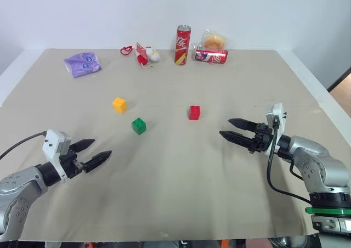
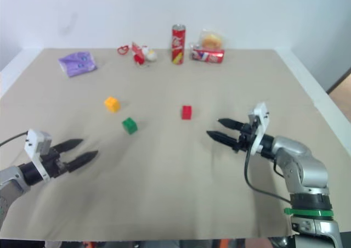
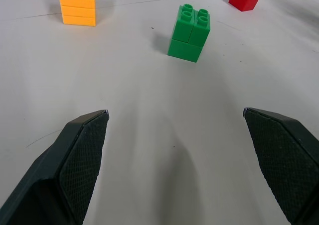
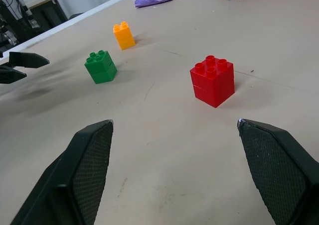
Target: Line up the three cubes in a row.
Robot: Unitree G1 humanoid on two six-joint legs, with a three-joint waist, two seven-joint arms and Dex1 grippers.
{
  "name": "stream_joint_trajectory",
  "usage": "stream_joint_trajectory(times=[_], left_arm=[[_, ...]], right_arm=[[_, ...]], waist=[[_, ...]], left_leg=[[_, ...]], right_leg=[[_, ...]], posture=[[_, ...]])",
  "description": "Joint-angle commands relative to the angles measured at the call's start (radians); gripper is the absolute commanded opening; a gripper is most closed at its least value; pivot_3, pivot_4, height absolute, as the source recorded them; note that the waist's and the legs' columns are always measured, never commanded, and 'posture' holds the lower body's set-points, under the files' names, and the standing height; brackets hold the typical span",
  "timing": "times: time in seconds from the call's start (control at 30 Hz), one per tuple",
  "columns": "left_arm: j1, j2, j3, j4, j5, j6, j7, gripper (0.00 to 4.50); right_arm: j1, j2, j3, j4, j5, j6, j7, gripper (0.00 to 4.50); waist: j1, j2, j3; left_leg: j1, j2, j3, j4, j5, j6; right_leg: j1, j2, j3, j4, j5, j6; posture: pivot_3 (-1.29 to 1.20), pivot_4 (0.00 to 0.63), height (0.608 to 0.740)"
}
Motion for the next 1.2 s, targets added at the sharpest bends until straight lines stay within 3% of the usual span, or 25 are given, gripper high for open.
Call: stream_joint_trajectory(times=[0.03,0.17,0.33,0.47,0.63,0.8,1.2], left_arm=[[0.010,0.014,0.010,-0.030,0.012,-0.031,-0.020,4.48],[-0.032,0.039,-0.021,-0.021,0.050,-0.082,-0.073,4.48],[-0.072,0.040,-0.067,-0.064,0.064,-0.118,-0.114,4.48],[-0.093,0.042,-0.110,-0.109,0.089,-0.130,-0.114,4.48],[-0.097,0.025,-0.126,-0.141,0.082,-0.121,-0.092,4.48],[-0.083,0.020,-0.137,-0.146,0.097,-0.135,-0.090,4.48],[-0.091,-0.006,-0.154,-0.142,0.102,-0.137,-0.068,4.48]], right_arm=[[-0.027,0.013,0.012,0.005,-0.043,-0.061,-0.031,4.13],[-0.133,0.060,0.079,0.129,-0.183,-0.191,-0.111,4.13],[-0.198,0.094,0.132,0.184,-0.228,-0.233,-0.099,4.13],[-0.226,0.134,0.194,0.158,-0.272,-0.171,-0.159,4.13],[-0.179,0.137,0.220,0.082,-0.275,-0.182,-0.134,4.13],[-0.169,0.147,0.212,0.057,-0.274,-0.099,-0.186,4.13],[-0.095,0.246,0.211,-0.233,-0.227,0.243,-0.443,4.13]], waist=[[0.000,0.000,0.000],[-0.002,-0.001,0.000],[-0.001,-0.001,0.000],[-0.001,-0.001,0.000],[0.000,-0.001,0.000],[-0.001,-0.001,0.000],[-0.001,-0.001,-0.001]], left_leg=[[0.000,0.000,0.000,0.000,0.000,0.000],[0.000,0.001,0.004,0.000,0.000,0.000],[-0.001,0.002,0.005,0.001,0.000,0.000],[-0.001,0.002,0.008,0.001,0.000,0.000],[-0.001,0.003,0.009,0.001,-0.001,0.000],[-0.001,0.003,0.012,0.002,-0.001,0.000],[-0.001,0.004,0.017,0.005,-0.001,0.000]], right_leg=[[0.000,0.000,0.000,0.000,0.000,0.000],[-0.003,0.001,0.003,0.000,0.003,0.000],[-0.004,0.003,0.006,0.001,0.004,0.000],[-0.005,0.003,0.010,0.001,0.005,0.003],[-0.006,0.004,0.012,0.001,0.007,0.006],[-0.006,0.005,0.014,0.001,0.006,0.004],[-0.007,0.006,0.019,0.002,0.008,0.005]], posture=[[0.00,0.150,0.740],[0.00,0.150,0.740],[0.00,0.150,0.740],[0.00,0.150,0.740],[0.00,0.150,0.740],[0.00,0.150,0.740],[0.00,0.150,0.740]])
